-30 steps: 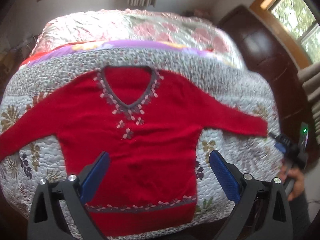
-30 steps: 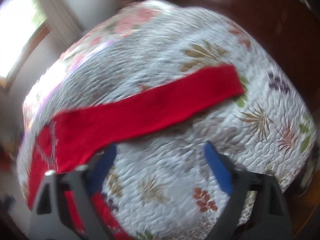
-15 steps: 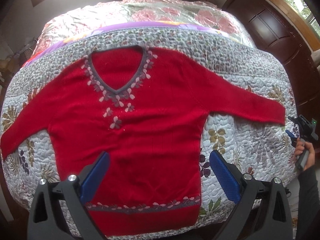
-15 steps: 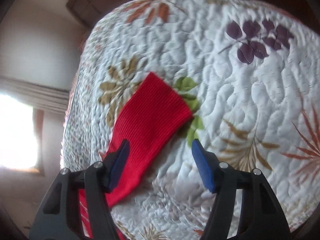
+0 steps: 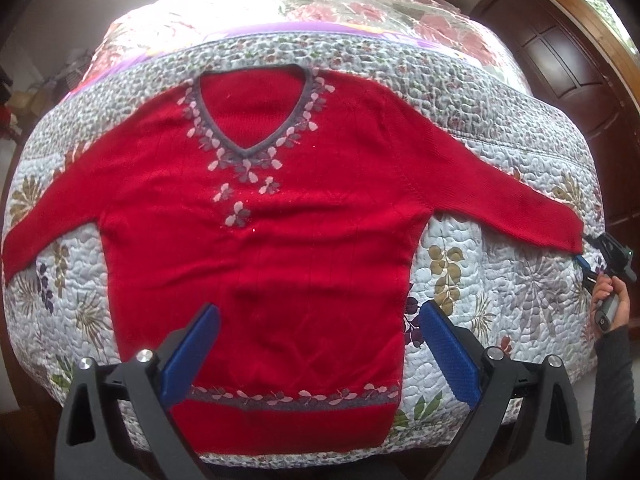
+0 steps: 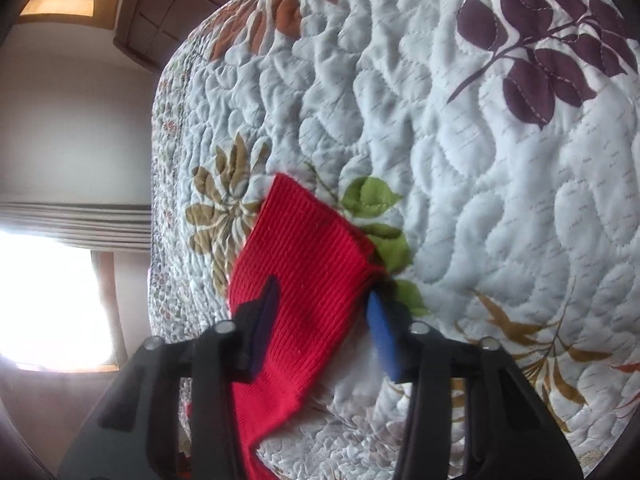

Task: Fold small clothes
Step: 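Lift the sleeve with the right gripper and lay it across the chest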

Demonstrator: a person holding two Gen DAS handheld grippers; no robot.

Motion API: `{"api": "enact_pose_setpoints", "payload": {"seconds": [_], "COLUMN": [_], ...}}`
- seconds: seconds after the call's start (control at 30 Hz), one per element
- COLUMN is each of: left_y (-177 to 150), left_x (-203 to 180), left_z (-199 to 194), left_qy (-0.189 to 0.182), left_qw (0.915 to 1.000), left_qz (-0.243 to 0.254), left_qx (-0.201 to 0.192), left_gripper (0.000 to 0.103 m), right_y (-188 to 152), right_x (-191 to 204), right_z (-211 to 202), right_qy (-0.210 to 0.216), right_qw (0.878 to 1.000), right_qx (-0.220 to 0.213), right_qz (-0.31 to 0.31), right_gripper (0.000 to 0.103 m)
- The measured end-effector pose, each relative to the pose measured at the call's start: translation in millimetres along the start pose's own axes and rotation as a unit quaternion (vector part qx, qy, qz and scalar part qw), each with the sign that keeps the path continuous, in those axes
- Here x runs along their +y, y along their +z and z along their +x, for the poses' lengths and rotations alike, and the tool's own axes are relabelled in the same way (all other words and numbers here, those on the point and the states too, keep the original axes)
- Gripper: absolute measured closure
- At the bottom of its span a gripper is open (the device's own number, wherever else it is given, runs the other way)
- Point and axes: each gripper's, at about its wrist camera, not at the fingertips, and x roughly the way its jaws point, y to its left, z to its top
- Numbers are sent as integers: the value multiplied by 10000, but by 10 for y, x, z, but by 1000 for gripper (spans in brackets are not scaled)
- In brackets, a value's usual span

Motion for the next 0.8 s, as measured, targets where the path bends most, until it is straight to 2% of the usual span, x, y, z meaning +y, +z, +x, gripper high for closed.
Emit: {"api": "enact_pose_setpoints", "payload": {"seconds": [0.03,0.07,0.1,0.23,0.43,0.63,0.8], "left_y": [-7,-12,-25,-48,-89,-107,-162], "left_x": [20,52,72,208,556,874,1207], "left_z": [3,4,5,1,-101,-347,-512], "left_qy": [-21,-73,-96,-197,-443,-350,-464], "left_qw": [10000,9999,9998,9989,9936,9917,9880], "left_qz": [-45,-118,-158,-400,-1034,-1225,-1436], "left_qx": [10,23,32,106,84,-154,-330], "left_gripper": [4,4,4,4,4,4,4], "right_y": [16,22,34,22,-168,-676,-1232], "right_x": [-30,-44,-59,10,587,1484,2168], "right_z": [-25,-28,-21,-105,-405,-718,-830], "right_qy": [-25,-37,-25,-30,-151,-219,-79], "right_qw": [10000,10000,10000,9998,9931,9668,9412], "right_qx": [-14,-4,33,-30,-361,-731,-878], "right_qz": [-9,-10,-15,-195,-1110,-2437,-3260], "right_gripper": [78,93,96,97,97,97,97]}}
